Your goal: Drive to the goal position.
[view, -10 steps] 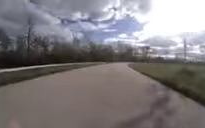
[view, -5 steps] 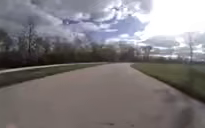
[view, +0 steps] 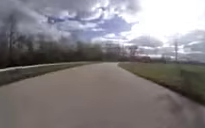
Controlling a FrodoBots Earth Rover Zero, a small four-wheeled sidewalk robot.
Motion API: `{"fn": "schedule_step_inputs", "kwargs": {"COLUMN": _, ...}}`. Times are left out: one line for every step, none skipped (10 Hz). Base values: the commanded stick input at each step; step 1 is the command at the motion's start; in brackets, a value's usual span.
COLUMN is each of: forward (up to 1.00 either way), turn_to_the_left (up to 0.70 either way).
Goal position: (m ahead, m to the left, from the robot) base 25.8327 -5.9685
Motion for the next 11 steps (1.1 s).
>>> {"fn": "schedule_step_inputs", "kwargs": {"forward": 1.00, "turn_to_the_left": -0.07}}
{"fn": "schedule_step_inputs", "kwargs": {"forward": 1.00, "turn_to_the_left": 0.00}}
{"fn": "schedule_step_inputs", "kwargs": {"forward": 1.00, "turn_to_the_left": 0.00}}
{"fn": "schedule_step_inputs", "kwargs": {"forward": 1.00, "turn_to_the_left": 0.00}}
{"fn": "schedule_step_inputs", "kwargs": {"forward": 1.00, "turn_to_the_left": 0.00}}
{"fn": "schedule_step_inputs", "kwargs": {"forward": 1.00, "turn_to_the_left": 0.00}}
{"fn": "schedule_step_inputs", "kwargs": {"forward": 1.00, "turn_to_the_left": 0.00}}
{"fn": "schedule_step_inputs", "kwargs": {"forward": 1.00, "turn_to_the_left": 0.00}}
{"fn": "schedule_step_inputs", "kwargs": {"forward": 1.00, "turn_to_the_left": 0.00}}
{"fn": "schedule_step_inputs", "kwargs": {"forward": 1.00, "turn_to_the_left": 0.00}}
{"fn": "schedule_step_inputs", "kwargs": {"forward": 1.00, "turn_to_the_left": 0.00}}
